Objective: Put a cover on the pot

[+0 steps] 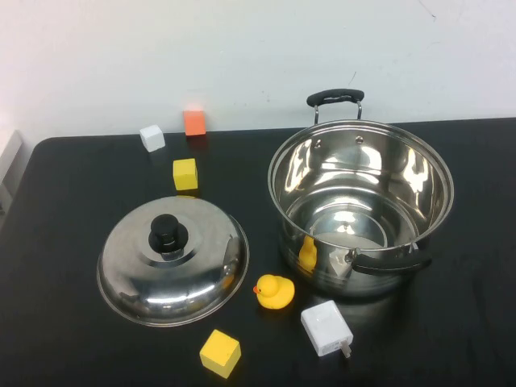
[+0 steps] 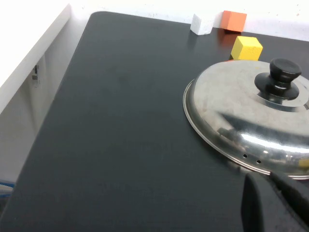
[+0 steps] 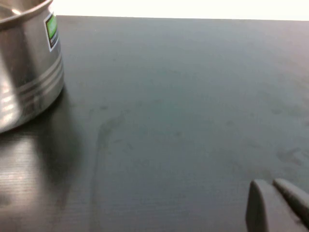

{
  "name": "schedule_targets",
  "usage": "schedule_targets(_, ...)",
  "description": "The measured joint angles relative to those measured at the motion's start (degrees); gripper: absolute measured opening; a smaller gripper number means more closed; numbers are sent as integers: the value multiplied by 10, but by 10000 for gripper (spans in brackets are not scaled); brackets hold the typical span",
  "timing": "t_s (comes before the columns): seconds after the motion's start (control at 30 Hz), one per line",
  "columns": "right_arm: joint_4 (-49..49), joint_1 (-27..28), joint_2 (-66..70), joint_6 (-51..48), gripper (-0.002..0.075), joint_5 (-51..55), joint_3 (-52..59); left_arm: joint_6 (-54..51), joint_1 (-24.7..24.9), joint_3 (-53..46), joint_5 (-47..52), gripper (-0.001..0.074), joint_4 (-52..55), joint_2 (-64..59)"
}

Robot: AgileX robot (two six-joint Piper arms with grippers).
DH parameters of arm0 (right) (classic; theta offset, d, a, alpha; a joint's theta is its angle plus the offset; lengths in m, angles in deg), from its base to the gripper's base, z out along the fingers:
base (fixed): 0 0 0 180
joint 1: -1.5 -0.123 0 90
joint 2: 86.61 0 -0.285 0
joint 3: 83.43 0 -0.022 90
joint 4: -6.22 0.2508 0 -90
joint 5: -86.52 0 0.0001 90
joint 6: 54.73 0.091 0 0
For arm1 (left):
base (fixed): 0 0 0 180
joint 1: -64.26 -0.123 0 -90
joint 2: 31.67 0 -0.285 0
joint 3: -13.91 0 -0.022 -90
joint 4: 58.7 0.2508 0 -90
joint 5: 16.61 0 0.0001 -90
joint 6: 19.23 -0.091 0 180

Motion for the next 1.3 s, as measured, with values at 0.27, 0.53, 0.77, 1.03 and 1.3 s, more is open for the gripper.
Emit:
schedule_targets(0.27, 0, 0, 0, 0, -2, 0, 0, 0, 0, 0, 0, -2, 0, 0)
schedule_targets(0.53, 0, 0, 0, 0, -2, 0, 0, -4, 0, 0, 0, -2, 13, 0)
schedule_targets(0.77, 0, 0, 0, 0, -2, 0, 0, -5, 0, 0, 0, -2, 21, 0)
schedule_targets(1.03, 0, 0, 0, 0, -2, 0, 0, -5, 0, 0, 0, -2, 22, 0)
schedule_targets(1.3, 0, 0, 0, 0, -2, 0, 0, -6, 0, 0, 0, -2, 38, 0)
